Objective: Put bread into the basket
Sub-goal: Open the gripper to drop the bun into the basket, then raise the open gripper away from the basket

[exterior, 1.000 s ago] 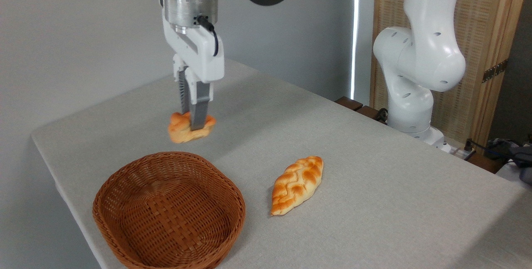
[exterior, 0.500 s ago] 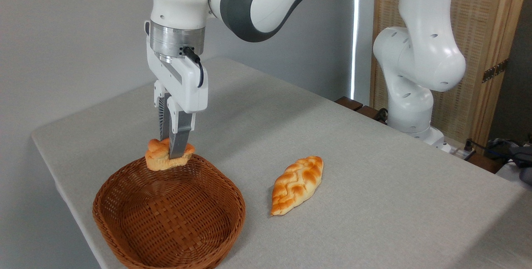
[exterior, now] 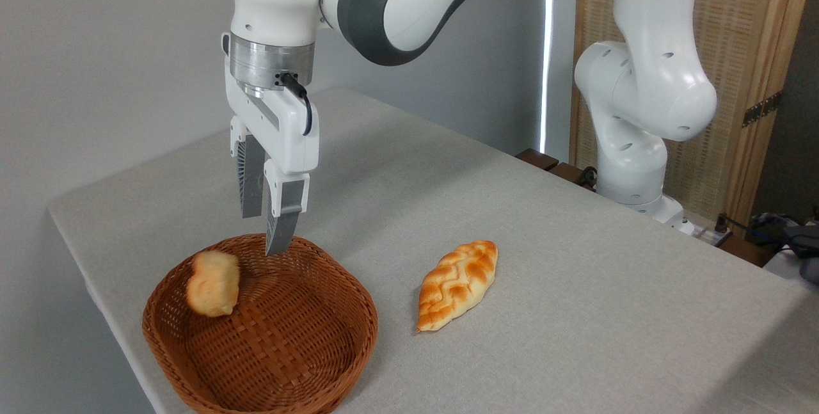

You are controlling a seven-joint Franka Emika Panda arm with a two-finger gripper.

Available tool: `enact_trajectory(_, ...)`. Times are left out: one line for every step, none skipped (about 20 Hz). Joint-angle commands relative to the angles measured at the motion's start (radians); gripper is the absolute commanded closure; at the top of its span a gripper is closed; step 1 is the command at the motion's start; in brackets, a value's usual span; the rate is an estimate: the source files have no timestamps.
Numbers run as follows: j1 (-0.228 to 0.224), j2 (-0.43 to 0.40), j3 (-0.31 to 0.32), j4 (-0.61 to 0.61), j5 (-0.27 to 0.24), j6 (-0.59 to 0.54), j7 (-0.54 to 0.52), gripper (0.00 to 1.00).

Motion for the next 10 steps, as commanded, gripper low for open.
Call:
enact_trajectory(-0.005,-0.005,0.005,0.01,-0.013,-0.008,-0.008,0.0)
enact_trajectory(-0.003,-0.01,0.009,0.01,-0.013,-0.019,-0.01,0.0)
enact_trajectory(-0.003,-0.017,0.012,0.012,-0.01,-0.053,-0.01,0.0)
enact_trajectory(-0.003,-0.03,0.021,0.012,-0.005,-0.092,-0.011,0.0)
enact_trajectory(-0.003,-0.039,0.028,0.012,-0.003,-0.122,-0.011,0.0)
enact_trajectory(-0.003,-0.051,0.036,0.013,-0.002,-0.145,-0.013,0.0)
enact_trajectory(-0.003,-0.062,0.048,0.015,-0.002,-0.174,-0.011,0.0)
enact_trajectory(-0.003,-0.074,0.058,0.022,0.0,-0.211,-0.011,0.0)
enact_trajectory(-0.003,-0.082,0.065,0.033,0.0,-0.255,-0.011,0.0)
enact_trajectory(-0.003,-0.09,0.071,0.039,0.003,-0.301,-0.008,0.0)
